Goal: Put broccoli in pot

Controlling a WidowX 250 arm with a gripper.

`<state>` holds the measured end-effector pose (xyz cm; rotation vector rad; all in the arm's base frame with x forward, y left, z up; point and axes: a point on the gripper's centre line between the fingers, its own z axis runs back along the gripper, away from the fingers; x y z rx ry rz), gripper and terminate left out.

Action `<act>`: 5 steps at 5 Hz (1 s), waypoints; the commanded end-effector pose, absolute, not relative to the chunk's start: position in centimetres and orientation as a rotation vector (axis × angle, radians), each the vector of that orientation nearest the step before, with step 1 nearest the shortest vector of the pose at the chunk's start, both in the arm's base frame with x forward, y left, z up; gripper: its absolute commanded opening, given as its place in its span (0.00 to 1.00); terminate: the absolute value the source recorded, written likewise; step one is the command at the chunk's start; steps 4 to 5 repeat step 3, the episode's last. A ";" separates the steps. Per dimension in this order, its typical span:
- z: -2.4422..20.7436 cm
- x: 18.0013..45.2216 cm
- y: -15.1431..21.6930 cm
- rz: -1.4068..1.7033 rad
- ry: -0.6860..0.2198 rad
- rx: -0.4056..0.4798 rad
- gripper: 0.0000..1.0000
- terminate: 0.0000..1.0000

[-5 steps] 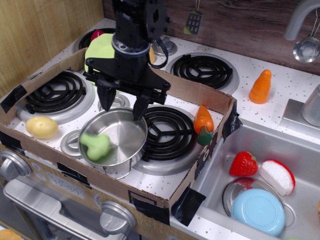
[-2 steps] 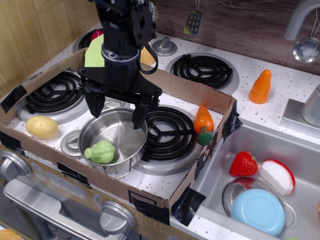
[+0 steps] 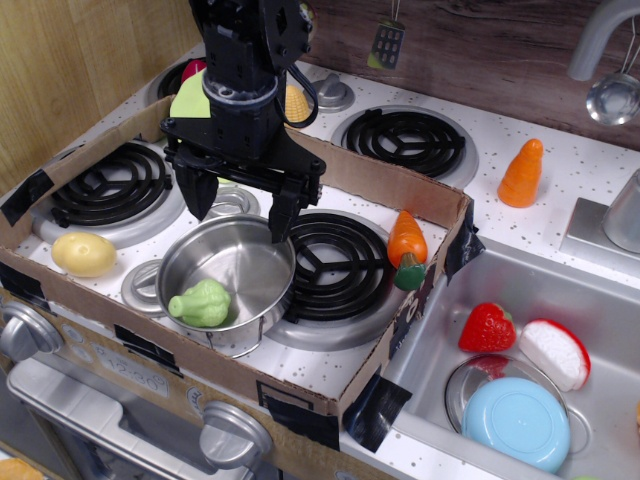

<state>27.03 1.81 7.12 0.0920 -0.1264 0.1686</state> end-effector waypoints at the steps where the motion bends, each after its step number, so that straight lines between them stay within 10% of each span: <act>1: 8.2 27.7 1.7 0.177 -0.165 0.089 1.00 0.00; 2: 8.2 27.7 1.7 0.177 -0.165 0.089 1.00 0.00; 3: 8.2 27.7 1.7 0.177 -0.165 0.089 1.00 1.00; 5: 8.2 27.7 1.7 0.177 -0.165 0.089 1.00 1.00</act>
